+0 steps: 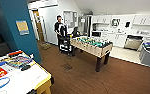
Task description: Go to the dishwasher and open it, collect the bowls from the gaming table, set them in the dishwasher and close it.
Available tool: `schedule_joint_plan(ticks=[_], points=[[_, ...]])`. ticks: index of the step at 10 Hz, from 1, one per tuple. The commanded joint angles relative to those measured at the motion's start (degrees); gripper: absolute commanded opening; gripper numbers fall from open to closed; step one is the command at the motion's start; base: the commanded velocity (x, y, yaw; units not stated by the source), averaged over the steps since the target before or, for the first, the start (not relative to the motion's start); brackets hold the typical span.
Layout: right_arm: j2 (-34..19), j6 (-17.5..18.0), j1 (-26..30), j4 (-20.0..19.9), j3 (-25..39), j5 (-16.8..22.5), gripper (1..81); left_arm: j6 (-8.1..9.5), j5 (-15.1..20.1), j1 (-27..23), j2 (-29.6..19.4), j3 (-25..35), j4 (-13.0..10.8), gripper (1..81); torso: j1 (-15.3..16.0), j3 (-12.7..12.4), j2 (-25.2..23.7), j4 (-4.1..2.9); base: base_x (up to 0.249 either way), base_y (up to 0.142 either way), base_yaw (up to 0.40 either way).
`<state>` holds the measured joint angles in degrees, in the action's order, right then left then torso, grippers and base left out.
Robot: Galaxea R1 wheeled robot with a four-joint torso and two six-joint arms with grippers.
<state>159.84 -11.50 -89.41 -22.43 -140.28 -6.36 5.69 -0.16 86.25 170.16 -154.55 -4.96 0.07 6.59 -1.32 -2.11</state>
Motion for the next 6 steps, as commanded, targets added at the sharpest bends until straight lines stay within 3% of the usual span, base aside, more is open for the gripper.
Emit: schedule_joint_plan(ticks=[1,6], points=[[-1.1,-0.1,1.8,0.5,0.0,3.6,1.0,-1.12,3.3,-2.4,-0.2,0.0,-0.6,1.0,0.0,0.0,0.0,0.0,0.0,0.0,-0.396],[-0.9,-0.1,2.0,0.5,0.0,3.6,1.0,-1.3,3.4,-2.6,-0.3,0.0,-0.6,1.0,0.0,0.0,0.0,0.0,0.0,0.0,-0.396]])
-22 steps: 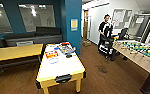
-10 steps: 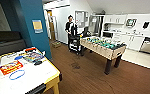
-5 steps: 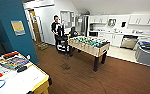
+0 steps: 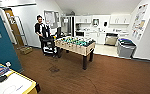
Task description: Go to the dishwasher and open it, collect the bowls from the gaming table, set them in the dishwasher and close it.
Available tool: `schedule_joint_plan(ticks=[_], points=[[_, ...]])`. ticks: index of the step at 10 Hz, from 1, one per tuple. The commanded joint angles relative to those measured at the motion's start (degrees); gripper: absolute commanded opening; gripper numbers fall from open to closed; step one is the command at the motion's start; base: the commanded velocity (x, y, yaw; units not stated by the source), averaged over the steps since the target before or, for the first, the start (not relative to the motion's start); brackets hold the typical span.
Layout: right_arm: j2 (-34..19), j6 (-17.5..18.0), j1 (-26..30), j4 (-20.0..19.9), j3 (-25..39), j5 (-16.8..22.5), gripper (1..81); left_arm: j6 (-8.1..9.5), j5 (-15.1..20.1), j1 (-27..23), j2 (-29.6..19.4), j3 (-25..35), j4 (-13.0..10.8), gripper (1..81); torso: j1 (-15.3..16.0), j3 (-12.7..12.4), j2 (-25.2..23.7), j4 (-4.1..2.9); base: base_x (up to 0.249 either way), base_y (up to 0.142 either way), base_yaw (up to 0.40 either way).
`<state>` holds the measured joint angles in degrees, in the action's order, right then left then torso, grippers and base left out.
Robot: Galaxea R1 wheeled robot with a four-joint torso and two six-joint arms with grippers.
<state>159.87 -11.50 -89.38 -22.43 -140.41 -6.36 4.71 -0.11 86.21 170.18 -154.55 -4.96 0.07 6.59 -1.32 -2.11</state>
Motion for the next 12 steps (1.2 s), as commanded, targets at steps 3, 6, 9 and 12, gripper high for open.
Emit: schedule_joint_plan(ticks=[3,6,9,12], points=[[-1.0,-0.1,1.9,0.5,-0.2,3.6,1.0,-0.31,3.3,-2.6,-0.4,0.0,-0.6,1.0,0.0,0.0,0.0,0.0,0.0,0.0,-0.395],[-0.9,-0.1,1.8,0.5,-0.4,3.6,1.0,-0.22,3.4,-2.6,-0.5,0.0,-0.6,1.0,0.0,0.0,0.0,0.0,0.0,0.0,-0.354],[-0.9,-0.1,1.9,0.5,-0.4,3.6,1.0,-0.31,3.2,-2.6,-0.8,0.0,-0.5,1.0,0.0,0.0,0.0,0.0,0.0,0.0,-0.077],[-0.9,-0.1,2.0,0.8,-0.4,3.6,1.0,-0.31,3.1,-2.3,-1.0,0.0,-0.5,1.0,0.0,0.0,0.0,0.0,0.0,0.0,0.0]])
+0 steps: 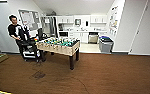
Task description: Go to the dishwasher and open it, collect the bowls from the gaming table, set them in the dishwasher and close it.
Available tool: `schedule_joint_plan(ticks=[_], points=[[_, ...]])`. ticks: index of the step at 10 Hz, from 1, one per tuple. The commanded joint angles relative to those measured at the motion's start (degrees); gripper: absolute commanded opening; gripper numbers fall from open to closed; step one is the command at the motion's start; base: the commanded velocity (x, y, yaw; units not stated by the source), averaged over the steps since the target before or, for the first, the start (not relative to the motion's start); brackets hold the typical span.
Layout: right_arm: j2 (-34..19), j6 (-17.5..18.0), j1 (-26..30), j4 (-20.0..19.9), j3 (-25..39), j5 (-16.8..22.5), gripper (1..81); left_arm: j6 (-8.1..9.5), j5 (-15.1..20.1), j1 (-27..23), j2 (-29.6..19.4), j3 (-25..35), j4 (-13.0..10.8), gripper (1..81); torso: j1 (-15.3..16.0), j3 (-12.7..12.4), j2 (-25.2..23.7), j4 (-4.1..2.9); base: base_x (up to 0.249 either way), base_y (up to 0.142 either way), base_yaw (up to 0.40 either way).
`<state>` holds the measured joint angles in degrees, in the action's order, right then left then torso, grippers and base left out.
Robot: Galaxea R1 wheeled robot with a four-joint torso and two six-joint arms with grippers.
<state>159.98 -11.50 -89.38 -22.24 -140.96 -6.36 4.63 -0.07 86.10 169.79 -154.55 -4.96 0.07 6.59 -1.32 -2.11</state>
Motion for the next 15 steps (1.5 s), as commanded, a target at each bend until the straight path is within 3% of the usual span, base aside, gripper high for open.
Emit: schedule_joint_plan(ticks=[1,4,15], points=[[-1.0,-0.1,2.0,0.7,0.2,3.6,1.0,-0.24,3.1,-2.2,-0.6,0.0,-0.5,1.0,0.0,0.0,0.0,0.0,0.0,0.0,0.0],[-1.0,-0.1,1.9,0.7,0.2,3.6,1.0,-0.24,3.0,-2.0,-0.5,0.0,-0.5,1.0,0.0,0.0,0.0,0.0,0.031,0.0,0.0],[-0.9,-0.1,2.2,0.8,0.2,3.6,1.0,-0.24,3.0,-2.0,-0.1,0.0,-0.6,1.0,0.0,0.0,0.0,0.0,0.134,-0.011,0.0]])
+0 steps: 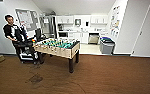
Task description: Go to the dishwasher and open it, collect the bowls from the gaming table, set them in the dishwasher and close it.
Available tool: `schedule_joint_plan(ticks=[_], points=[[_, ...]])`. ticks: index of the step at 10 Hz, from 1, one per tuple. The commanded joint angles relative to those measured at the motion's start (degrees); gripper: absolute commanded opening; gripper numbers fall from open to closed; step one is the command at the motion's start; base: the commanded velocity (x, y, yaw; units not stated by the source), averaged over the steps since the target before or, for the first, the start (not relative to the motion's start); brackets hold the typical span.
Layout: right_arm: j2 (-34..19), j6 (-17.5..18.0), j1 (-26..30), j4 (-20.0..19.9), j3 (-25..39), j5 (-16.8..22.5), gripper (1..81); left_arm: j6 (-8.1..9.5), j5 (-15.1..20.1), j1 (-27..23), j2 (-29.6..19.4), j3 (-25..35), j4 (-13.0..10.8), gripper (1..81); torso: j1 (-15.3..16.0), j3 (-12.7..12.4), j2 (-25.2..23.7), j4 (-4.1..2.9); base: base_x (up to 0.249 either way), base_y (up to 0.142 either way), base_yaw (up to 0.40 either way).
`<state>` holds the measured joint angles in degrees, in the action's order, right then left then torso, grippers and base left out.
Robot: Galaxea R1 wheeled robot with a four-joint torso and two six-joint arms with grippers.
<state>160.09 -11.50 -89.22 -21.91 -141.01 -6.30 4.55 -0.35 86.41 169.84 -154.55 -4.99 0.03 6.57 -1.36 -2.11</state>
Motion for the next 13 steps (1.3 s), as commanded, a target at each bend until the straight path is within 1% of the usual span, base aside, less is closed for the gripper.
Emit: schedule_joint_plan(ticks=[1,11,13], points=[[-1.1,-0.1,2.0,0.5,0.2,3.5,1.0,-0.15,3.3,-2.3,-0.2,0.0,-0.6,1.0,0.0,0.0,0.0,0.0,0.156,-0.071,0.0],[-1.1,-0.1,2.2,0.5,0.0,3.5,1.0,-0.15,3.3,-2.3,-0.1,0.0,-0.5,1.0,0.0,0.0,0.0,0.0,0.156,-0.074,0.0],[-1.1,-0.1,2.2,0.5,0.0,3.6,1.0,-0.15,3.3,-2.3,-0.1,0.0,-0.5,1.0,0.0,0.0,0.0,0.0,0.156,0.0,0.0]])
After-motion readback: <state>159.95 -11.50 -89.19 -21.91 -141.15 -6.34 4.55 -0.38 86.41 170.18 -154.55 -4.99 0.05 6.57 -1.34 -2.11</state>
